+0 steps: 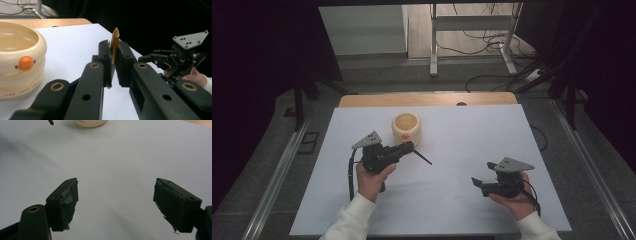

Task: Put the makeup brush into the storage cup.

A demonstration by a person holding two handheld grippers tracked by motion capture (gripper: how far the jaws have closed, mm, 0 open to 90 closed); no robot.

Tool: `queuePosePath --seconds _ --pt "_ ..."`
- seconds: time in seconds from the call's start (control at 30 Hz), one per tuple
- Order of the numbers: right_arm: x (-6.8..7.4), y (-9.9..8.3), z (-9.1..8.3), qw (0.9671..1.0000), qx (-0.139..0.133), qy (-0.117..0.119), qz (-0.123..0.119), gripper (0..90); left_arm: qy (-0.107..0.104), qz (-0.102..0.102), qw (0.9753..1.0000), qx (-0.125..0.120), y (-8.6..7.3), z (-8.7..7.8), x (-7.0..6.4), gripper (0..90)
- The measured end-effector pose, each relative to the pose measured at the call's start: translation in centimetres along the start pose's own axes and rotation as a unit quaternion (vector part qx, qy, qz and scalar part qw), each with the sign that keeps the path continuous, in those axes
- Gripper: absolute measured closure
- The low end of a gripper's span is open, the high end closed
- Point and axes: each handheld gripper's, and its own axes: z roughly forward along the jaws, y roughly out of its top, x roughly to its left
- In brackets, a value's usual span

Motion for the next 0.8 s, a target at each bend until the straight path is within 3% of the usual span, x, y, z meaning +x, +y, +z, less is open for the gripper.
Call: queuePosePath --seconds 0.8 --pt "-0.2 0.0 -0.1 1.0 -0.003 0.001 0.001 19.7 0.004 -0.003 0.9999 -0.01 1.2 -0.5 0.2 83.9"
